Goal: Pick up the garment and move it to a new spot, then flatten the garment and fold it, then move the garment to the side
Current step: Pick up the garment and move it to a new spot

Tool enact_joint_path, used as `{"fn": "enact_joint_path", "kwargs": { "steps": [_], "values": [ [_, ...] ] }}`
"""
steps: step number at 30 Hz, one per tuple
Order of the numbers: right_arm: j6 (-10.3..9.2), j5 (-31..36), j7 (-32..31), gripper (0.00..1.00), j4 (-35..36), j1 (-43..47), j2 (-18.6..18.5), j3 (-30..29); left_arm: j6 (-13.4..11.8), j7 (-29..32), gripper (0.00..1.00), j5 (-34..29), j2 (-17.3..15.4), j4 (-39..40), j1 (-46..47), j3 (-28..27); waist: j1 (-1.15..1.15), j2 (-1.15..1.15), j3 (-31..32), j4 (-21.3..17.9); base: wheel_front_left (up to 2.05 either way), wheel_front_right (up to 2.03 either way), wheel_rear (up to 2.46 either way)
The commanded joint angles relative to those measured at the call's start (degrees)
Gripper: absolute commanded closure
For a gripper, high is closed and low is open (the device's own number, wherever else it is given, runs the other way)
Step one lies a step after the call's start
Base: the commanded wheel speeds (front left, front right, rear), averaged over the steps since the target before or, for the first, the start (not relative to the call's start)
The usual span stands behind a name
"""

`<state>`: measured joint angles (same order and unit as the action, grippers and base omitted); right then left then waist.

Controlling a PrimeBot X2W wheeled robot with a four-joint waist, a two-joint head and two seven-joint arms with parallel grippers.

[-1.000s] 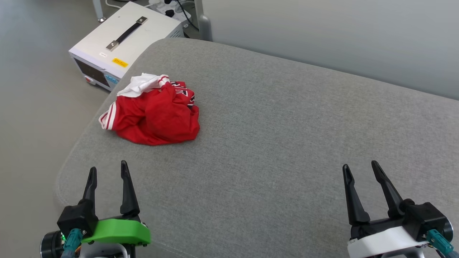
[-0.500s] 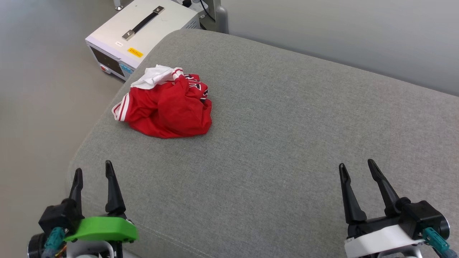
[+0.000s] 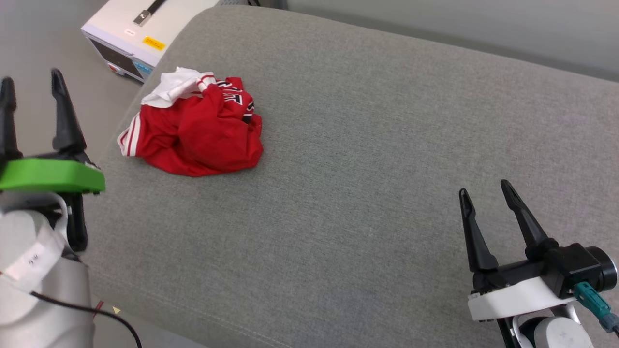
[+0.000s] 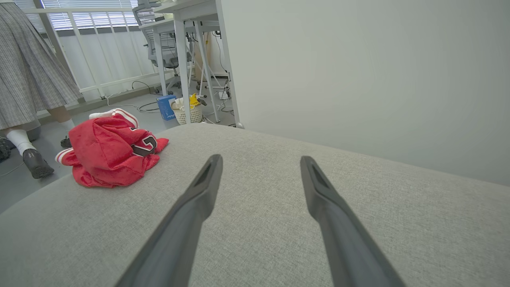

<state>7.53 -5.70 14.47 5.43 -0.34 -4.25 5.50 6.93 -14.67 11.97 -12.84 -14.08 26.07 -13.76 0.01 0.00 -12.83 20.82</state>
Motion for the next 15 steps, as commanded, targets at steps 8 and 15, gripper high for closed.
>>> {"fn": "enact_joint_path", "kwargs": {
  "steps": [8,15],
  "values": [
    [-0.04,0.49,0.52,0.0,1.73,-2.56,-1.93,-0.66,0.54,2.75,0.0,10.68,-11.45,-12.36,14.85,12.98,-0.01,0.0,-6.69,-3.8,0.0,0.0,0.0],
    [-0.04,0.54,0.52,0.0,2.39,-4.26,-2.88,-0.27,0.55,19.03,0.0,24.16,-19.11,-19.1,22.86,28.97,-0.01,0.0,-9.48,-5.43,0.0,0.0,0.0]
  ]
}}
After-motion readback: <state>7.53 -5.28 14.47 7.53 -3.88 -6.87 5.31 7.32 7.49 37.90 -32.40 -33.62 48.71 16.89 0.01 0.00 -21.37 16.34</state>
